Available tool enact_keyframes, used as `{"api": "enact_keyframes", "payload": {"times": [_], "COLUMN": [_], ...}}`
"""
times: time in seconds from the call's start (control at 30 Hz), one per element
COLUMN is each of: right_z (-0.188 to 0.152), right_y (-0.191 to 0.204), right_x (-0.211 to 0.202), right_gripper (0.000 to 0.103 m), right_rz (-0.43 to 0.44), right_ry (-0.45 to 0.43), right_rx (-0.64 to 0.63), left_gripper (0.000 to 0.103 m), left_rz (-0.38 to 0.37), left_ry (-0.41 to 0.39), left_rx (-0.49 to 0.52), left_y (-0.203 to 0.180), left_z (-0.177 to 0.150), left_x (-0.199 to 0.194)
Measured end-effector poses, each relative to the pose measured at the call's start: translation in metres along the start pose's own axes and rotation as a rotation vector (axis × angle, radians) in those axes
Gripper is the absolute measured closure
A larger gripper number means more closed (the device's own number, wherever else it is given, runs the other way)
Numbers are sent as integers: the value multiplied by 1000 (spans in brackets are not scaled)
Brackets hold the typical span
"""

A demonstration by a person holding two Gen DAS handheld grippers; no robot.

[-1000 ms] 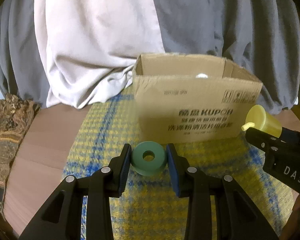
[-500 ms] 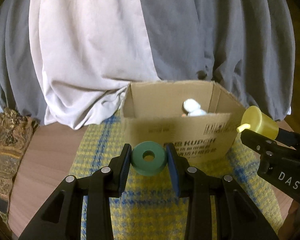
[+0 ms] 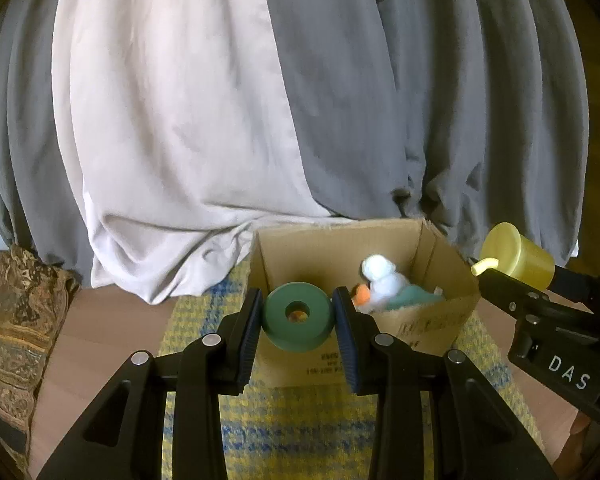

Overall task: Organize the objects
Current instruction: 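Carry the teal ring with the left tool while the right tool carries the yellow cup to the box, then release the teal ring into the box with the left tool while the right tool releases the yellow cup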

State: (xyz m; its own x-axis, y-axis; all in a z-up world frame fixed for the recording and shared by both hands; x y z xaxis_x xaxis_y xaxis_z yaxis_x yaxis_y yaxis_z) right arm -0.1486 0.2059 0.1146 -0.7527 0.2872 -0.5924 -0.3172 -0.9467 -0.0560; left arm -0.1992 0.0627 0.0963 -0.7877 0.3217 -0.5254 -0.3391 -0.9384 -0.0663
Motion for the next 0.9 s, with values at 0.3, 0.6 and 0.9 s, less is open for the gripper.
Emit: {"api": "enact_keyframes", "payload": {"times": [0.3, 0.6, 0.9], "right_z": [22, 40, 46], "right_y": [6, 12, 20], "right_x": [11, 30, 57], "right_gripper": [40, 40, 40], "right_rz": [-6, -11, -13], "right_ry": [-5, 9, 52], "right_rx": [-1, -1, -27], "left_gripper": [68, 68, 68], "left_rz": [-3, -6, -10], "left_ry": [-1, 17, 62], "left_rx": [7, 0, -39], "left_y": [7, 15, 29], "left_z": [23, 40, 41], "left_x": [17, 40, 71]}}
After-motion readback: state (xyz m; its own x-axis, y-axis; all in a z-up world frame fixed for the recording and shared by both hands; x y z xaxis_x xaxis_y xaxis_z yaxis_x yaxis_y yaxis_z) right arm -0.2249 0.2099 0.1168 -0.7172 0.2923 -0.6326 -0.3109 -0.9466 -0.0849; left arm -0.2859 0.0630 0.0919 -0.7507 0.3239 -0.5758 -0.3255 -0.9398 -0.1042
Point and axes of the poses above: each gripper's, at about its wrist camera, not at the fingertips, and x roughly the way its jaws point, y to its left, z to its top, the point moved 3 cm from there along x, roughly the way its jaws point, and after that the axes turned 14 degrees about -z, right-handed, at the moved point
